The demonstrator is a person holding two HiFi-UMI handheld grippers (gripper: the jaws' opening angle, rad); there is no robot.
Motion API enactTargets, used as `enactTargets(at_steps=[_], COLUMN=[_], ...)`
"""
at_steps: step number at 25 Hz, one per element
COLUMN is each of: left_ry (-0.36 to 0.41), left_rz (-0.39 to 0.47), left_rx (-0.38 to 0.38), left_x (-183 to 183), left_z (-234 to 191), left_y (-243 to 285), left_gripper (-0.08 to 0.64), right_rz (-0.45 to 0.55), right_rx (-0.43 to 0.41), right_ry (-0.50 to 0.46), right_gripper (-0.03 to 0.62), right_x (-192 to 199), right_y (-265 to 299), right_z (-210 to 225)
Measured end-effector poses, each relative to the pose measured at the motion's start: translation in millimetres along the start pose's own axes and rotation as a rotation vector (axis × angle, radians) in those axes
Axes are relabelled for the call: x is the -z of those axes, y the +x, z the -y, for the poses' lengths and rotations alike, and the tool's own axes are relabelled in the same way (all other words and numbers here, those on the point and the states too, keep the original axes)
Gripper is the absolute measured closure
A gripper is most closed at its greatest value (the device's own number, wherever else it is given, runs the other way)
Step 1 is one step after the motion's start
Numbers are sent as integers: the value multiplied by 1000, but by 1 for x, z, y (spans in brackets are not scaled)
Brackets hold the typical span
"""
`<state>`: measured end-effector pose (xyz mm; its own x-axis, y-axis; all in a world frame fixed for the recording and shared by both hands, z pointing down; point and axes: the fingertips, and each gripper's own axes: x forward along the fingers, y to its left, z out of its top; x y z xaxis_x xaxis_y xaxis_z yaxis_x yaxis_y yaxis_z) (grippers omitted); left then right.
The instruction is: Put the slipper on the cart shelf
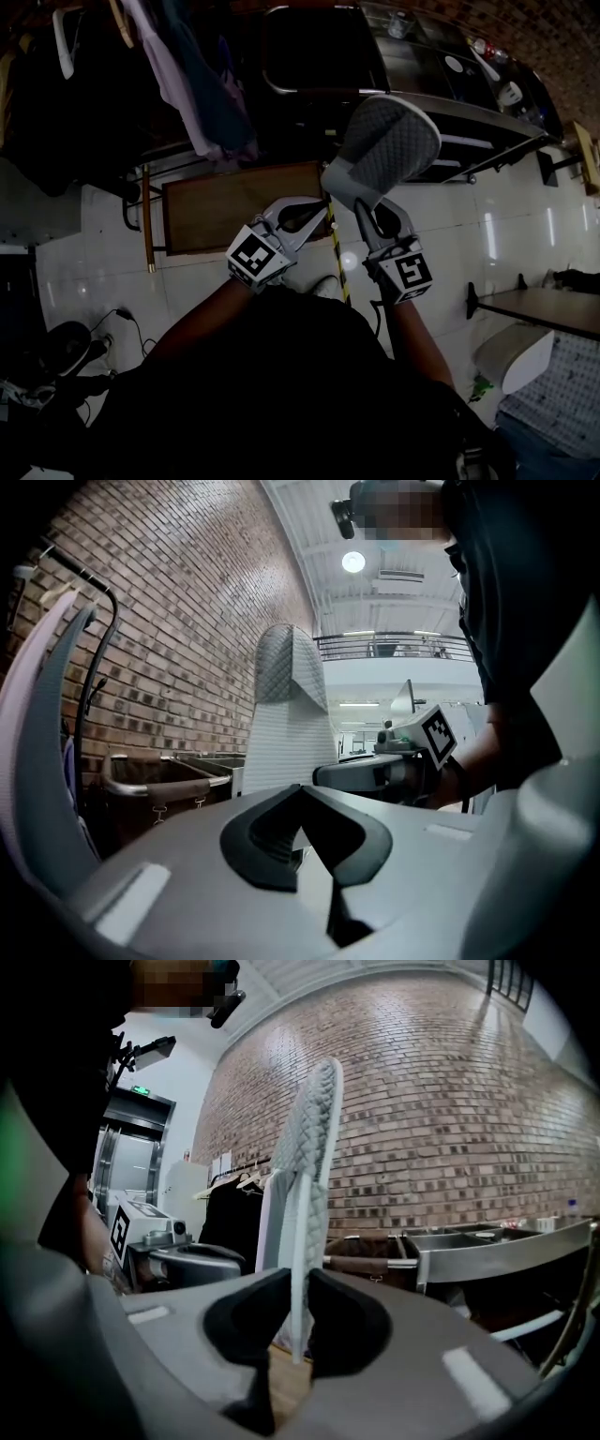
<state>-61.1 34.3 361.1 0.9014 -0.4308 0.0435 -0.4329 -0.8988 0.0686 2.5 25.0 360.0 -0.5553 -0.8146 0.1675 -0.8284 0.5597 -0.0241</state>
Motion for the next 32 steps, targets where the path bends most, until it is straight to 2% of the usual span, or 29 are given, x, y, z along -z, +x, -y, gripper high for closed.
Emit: enactTargets(at_steps=[9,11,16,21,32], left_ry=[0,12,-5,4,-9], left_rz=[-37,-25,67,58,38], left_rx=[-1,11,16,10,75], left_x=[4,2,-9,-8,-3], left_z=[7,9,6,2,23], left_y=[1,3,2,4,25], left_gripper=[558,558,557,557,557], right_rz=[44,44,30,11,-29], right_rx=[14,12,13,18,36], right_ry=[-32,-36,-21,3,52], right_gripper=[532,532,532,532,532], right_x=[-7,-6,1,7,26], right_y=[-9,-9,-10,-11,-26], right_z=[2,3,4,7,20])
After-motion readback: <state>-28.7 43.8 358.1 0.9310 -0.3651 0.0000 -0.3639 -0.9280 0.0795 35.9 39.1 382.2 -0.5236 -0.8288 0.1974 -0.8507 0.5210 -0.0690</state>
